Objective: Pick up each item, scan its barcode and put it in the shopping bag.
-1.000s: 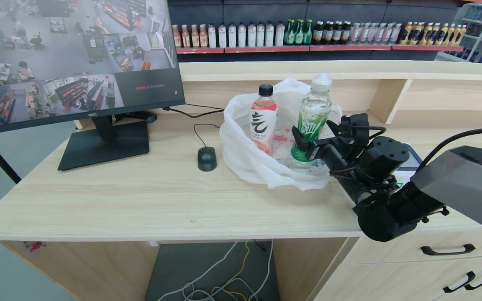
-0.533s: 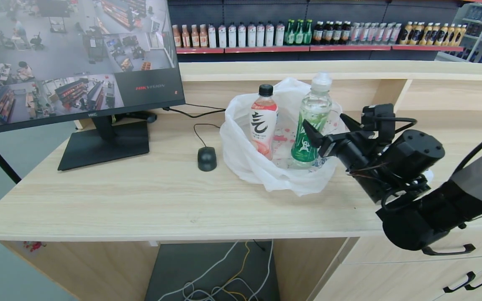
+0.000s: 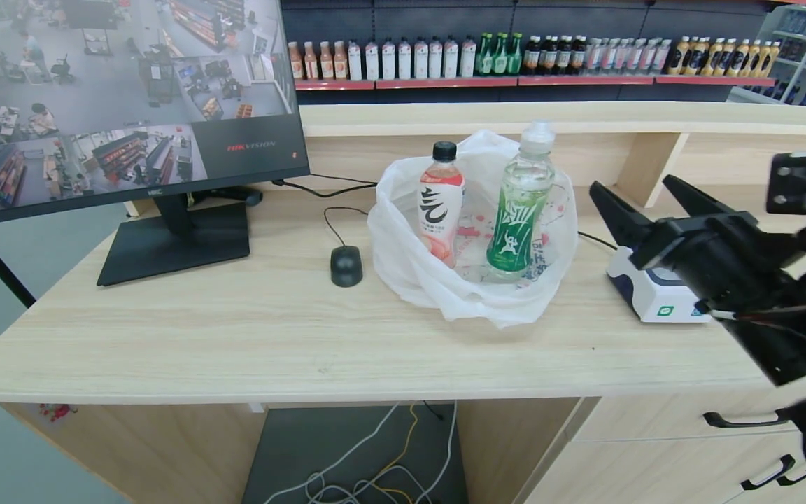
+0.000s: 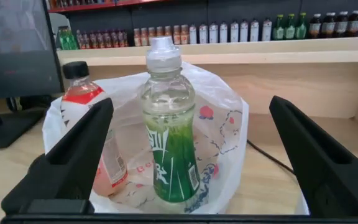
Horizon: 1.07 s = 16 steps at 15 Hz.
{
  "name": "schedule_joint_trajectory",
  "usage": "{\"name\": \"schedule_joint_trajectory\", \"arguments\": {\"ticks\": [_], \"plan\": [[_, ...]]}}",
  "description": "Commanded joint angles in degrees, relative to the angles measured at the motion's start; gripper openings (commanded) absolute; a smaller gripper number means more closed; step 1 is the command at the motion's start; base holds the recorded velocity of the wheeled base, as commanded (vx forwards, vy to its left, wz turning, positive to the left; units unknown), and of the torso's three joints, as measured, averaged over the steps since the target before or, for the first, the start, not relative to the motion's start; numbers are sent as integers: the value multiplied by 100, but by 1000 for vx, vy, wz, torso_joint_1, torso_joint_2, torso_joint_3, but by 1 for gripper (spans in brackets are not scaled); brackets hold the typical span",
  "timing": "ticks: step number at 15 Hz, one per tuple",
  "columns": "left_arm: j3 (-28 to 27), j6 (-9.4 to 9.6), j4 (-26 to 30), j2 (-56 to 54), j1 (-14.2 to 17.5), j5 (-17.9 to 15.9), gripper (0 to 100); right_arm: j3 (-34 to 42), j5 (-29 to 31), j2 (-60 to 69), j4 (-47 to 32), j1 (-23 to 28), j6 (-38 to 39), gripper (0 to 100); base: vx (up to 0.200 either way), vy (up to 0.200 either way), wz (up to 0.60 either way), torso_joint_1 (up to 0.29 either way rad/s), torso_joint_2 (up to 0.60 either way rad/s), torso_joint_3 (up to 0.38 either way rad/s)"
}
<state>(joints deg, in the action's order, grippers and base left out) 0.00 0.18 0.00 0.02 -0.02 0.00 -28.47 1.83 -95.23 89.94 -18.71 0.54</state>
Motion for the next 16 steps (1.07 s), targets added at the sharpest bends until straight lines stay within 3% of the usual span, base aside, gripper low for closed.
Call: {"name": "schedule_joint_trajectory", "arguments": {"ticks": [1, 3, 5, 8, 12, 14, 16], "plan": [[0, -1, 0, -2, -6, 0, 100, 1388, -7, 1631, 6, 26, 17, 100, 0, 0, 0, 0, 0, 0], [0, -1, 0, -2, 2, 0, 100, 2504, -7, 2492, 6, 26, 25, 100, 0, 0, 0, 0, 0, 0], [0, 8, 0, -2, -6, 0, 100, 2838, 28, 3222, -390, 26, 87, 100, 0, 0, 0, 0, 0, 0], [0, -1, 0, -2, 2, 0, 100, 2847, 2, 4566, -2183, 17, 78, 100, 0, 0, 0, 0, 0, 0], [0, -9, 0, -2, 2, 0, 100, 2706, -7, 6939, -5663, -27, 61, 100, 0, 0, 0, 0, 0, 0], [0, -9, 0, -2, 2, 0, 100, 2723, -77, 7713, -6744, -27, -18, 100, 0, 0, 0, 0, 0, 0], [0, -9, 0, -2, 2, 0, 100, 2723, -86, 8099, -7342, -27, -98, 100, 0, 0, 0, 0, 0, 0]]}}
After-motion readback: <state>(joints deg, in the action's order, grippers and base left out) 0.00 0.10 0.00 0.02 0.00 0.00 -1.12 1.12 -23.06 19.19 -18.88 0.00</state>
